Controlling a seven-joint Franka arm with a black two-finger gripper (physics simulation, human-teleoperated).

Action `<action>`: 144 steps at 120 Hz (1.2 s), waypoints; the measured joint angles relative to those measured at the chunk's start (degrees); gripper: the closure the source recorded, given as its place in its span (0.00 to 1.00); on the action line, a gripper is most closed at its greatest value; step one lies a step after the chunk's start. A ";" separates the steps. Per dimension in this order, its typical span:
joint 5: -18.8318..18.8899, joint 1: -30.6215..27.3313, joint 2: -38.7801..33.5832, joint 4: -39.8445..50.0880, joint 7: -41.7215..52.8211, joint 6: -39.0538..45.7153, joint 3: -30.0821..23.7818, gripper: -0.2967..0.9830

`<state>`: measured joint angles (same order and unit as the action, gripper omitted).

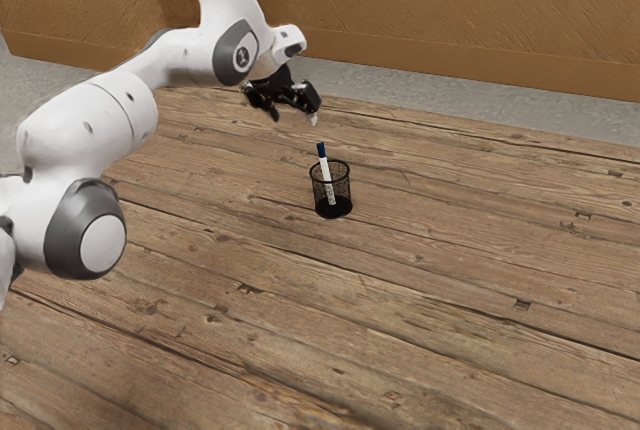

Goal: Take the marker out of the pen holder and place it to the left of the pen holder.

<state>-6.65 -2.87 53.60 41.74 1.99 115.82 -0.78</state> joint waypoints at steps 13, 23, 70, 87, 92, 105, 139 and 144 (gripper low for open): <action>0.05 0.29 3.95 -1.82 0.34 4.46 -0.63 0.24; 0.07 0.78 5.77 -2.16 0.92 7.35 -0.75 0.24; 0.13 1.02 9.66 -2.73 2.97 13.12 -0.80 0.25; 0.03 1.03 10.70 -3.10 3.46 14.26 -1.13 0.33; 0.01 1.02 10.84 -3.11 3.59 14.56 -1.22 0.36; -0.05 0.96 10.88 -3.19 3.86 15.12 -1.33 0.49; -0.15 0.62 11.03 -3.17 4.31 15.77 -2.05 0.75; -0.04 0.59 11.02 -3.15 4.28 15.82 -2.04 0.77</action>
<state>-6.70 -2.28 64.62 38.59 6.27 131.64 -2.81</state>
